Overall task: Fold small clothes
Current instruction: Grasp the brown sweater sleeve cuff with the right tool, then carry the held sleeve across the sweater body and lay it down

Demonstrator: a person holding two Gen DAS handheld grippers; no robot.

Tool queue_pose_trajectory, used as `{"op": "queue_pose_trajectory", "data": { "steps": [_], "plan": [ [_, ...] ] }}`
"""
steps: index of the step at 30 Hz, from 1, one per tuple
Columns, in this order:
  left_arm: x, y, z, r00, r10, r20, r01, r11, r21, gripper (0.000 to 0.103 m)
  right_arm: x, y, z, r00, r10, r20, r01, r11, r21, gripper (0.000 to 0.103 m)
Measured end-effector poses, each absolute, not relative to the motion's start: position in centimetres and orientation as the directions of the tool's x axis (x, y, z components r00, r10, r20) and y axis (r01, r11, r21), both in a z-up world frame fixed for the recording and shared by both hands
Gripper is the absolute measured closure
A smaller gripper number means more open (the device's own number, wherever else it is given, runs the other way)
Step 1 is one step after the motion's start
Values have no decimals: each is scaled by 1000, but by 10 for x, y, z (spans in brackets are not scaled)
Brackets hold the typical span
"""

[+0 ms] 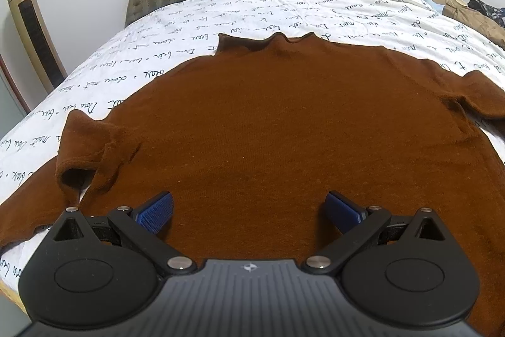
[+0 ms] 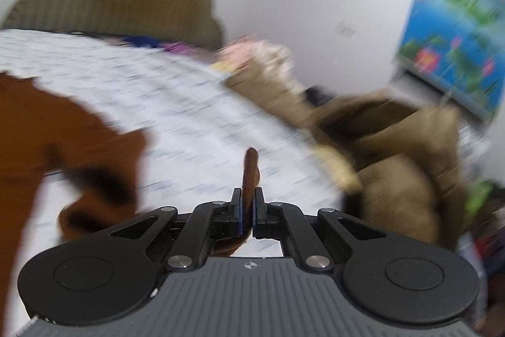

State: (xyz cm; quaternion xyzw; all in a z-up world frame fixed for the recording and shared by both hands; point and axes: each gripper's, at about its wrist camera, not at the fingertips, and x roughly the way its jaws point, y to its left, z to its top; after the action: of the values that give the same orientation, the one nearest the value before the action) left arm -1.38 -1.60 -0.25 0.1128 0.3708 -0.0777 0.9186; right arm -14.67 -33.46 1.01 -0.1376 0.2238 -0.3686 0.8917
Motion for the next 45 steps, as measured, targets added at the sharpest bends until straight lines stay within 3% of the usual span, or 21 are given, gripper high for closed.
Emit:
{"op": "queue_pose_trajectory", "data": {
  "steps": [3, 7, 9, 15, 22, 24, 31, 34, 45],
  "plan": [
    [-13, -12, -1, 716, -55, -696, 213, 967, 142, 0, -158, -369, 32, 549, -820, -160, 699, 556, -450, 97],
    [-8, -7, 1, 719, -50, -694, 194, 972, 130, 0, -185, -415, 54, 477, -876, -72, 817, 472, -331, 97],
    [-5, -6, 1, 719, -46, -694, 186, 974, 128, 0, -195, -437, 51, 477, -871, -116, 841, 491, -226, 97],
    [0, -3, 0, 718, -38, -695, 180, 975, 133, 0, -202, -473, 9, 613, -695, -376, 780, 609, 146, 97],
    [-1, 2, 0, 719, -62, -692, 195, 974, 116, 0, -211, -480, -37, 699, -533, -477, 714, 481, 509, 94],
    [0, 3, -1, 715, -63, -696, 195, 974, 112, 0, -214, -487, -44, 690, -529, -495, 721, 441, 534, 84],
    [3, 3, -4, 706, -57, -706, 188, 976, 110, 0, -215, -487, -44, 681, -535, -499, 729, 432, 531, 80],
    [3, 4, -4, 707, -53, -706, 185, 976, 112, 0, -218, -480, -39, 682, -556, -475, 727, 447, 520, 92],
    [10, 8, -5, 710, -50, -703, 171, 980, 103, 0, -190, -451, 32, 748, -620, -237, 625, 537, 567, 92]
  ]
}}
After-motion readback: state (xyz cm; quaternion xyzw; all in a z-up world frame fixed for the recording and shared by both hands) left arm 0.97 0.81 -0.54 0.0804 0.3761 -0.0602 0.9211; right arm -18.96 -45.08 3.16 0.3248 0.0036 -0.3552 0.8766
